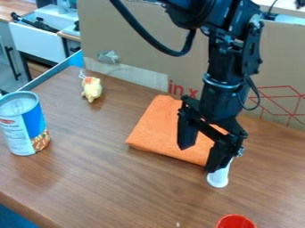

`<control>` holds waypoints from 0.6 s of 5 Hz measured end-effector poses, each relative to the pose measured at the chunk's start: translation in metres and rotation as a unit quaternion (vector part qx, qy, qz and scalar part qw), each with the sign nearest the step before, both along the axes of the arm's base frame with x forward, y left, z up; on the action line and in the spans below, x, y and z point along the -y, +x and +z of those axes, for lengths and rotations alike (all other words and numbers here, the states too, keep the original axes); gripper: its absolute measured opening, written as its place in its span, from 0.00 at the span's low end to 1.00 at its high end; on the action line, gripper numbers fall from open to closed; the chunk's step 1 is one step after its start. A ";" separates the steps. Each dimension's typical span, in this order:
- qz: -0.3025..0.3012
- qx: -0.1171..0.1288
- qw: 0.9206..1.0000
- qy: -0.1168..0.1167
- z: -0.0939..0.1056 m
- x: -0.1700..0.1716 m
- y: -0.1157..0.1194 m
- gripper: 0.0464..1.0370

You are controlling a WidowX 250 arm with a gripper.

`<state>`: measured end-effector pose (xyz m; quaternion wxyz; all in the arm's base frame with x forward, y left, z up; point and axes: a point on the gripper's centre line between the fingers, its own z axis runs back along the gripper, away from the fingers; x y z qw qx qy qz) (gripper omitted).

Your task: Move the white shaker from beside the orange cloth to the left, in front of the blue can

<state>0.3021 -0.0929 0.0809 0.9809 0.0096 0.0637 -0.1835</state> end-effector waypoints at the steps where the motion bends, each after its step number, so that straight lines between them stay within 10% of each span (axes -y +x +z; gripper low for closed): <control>1: 0.007 -0.014 1.000 0.008 -0.009 0.002 0.010 0.96; 3: -0.010 -0.019 1.000 -0.003 -0.018 0.008 0.020 0.96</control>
